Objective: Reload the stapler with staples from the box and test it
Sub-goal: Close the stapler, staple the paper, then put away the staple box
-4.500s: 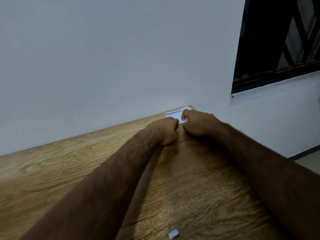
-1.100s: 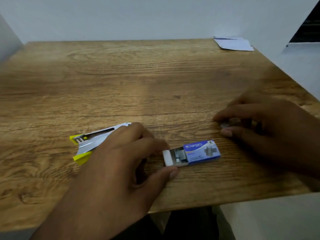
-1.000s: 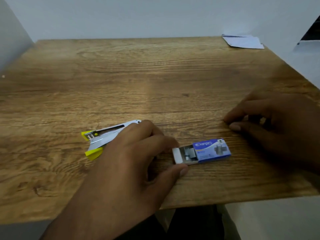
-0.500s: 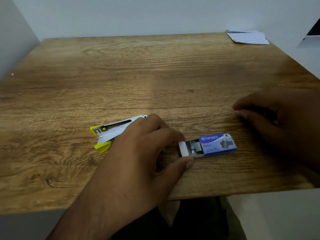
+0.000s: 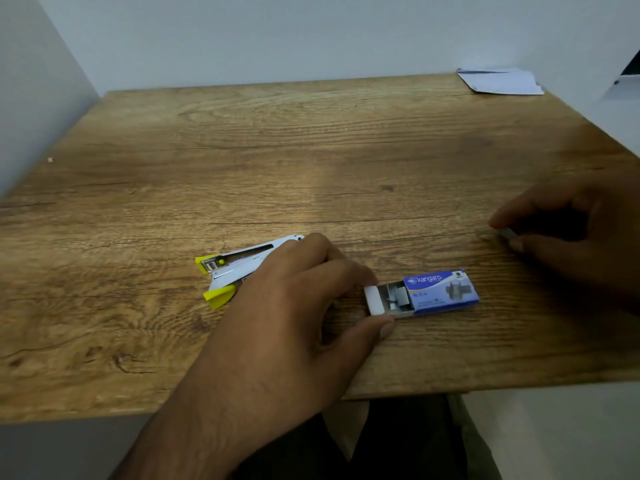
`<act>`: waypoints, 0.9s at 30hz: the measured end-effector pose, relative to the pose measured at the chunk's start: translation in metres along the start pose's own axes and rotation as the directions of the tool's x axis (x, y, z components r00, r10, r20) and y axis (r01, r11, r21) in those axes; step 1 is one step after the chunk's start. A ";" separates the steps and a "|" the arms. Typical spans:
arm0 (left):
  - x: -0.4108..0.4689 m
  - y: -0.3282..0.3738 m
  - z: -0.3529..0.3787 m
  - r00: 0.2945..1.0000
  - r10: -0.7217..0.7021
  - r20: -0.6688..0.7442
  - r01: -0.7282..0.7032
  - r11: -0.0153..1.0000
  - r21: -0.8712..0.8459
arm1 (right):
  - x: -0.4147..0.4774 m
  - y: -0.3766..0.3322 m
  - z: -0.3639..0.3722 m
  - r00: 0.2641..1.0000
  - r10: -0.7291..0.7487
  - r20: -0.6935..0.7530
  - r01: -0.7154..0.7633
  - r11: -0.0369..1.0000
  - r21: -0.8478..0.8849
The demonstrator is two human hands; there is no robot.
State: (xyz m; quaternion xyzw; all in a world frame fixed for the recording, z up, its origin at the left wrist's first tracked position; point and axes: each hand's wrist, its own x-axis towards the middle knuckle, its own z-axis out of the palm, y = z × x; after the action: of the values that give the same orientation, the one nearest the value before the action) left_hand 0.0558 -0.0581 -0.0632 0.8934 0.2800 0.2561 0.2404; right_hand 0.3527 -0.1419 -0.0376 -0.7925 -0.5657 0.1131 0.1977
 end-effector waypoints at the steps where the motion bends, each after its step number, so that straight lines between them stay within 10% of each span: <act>1: 0.000 0.000 0.000 1.000 -0.001 0.001 0.001 1.000 0.001 | 0.001 0.006 -0.002 1.000 0.008 -0.010 -0.008 1.000 -0.013; 27: -0.001 0.000 0.000 1.000 0.017 -0.014 -0.017 1.000 0.012 | -0.015 -0.027 -0.010 0.979 -0.083 0.184 0.091 0.995 -0.035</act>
State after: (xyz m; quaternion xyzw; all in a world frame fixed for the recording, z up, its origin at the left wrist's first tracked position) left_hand 0.0557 -0.0587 -0.0633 0.8954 0.2755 0.2627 0.2312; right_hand 0.3287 -0.1504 -0.0175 -0.7575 -0.6178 0.1640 0.1325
